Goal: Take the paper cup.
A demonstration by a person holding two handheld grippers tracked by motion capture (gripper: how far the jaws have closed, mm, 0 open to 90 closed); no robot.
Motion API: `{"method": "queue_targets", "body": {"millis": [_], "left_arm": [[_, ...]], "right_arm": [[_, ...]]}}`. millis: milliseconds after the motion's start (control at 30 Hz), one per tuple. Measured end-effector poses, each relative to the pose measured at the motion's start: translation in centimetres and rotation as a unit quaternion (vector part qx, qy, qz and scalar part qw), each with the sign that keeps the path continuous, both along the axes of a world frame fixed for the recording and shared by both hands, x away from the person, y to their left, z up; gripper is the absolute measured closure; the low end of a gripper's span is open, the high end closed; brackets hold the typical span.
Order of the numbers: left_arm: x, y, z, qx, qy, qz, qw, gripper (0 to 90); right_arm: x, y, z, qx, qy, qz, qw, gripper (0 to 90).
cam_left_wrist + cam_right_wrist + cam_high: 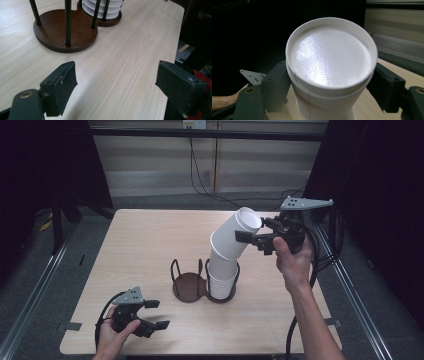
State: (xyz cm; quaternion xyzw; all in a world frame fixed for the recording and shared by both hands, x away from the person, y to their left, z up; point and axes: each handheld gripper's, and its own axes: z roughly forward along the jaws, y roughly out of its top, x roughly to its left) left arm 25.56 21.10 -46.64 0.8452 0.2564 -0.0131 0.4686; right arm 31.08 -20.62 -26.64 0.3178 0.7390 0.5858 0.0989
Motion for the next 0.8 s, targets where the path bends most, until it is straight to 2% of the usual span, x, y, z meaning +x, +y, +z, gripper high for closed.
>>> {"method": "queue_targets", "body": {"millis": [467,567,600,800], "left_arm": [[0.0,0.1,0.2,-0.012,0.000,0.002,0.9999,16.3],[0.0,0.1,0.3,-0.014,-0.005,0.004,0.9999,16.3],[0.0,0.2,0.4,-0.017,-0.004,0.018,0.9997,16.3],[0.1,0.5,1.4,-0.037,-0.018,0.023,0.9989,16.2]], "right_arm": [[-0.9,-0.9,0.4,0.029,-0.016,-0.001,0.9995,24.2],[-1.5,-1.0,0.7,0.034,-0.020,0.002,0.9992,24.2],[-1.6,-1.1,0.7,0.034,-0.022,0.001,0.9992,24.2],[-2.5,-1.3,1.0,0.044,-0.025,0.011,0.9986,24.2]]}}
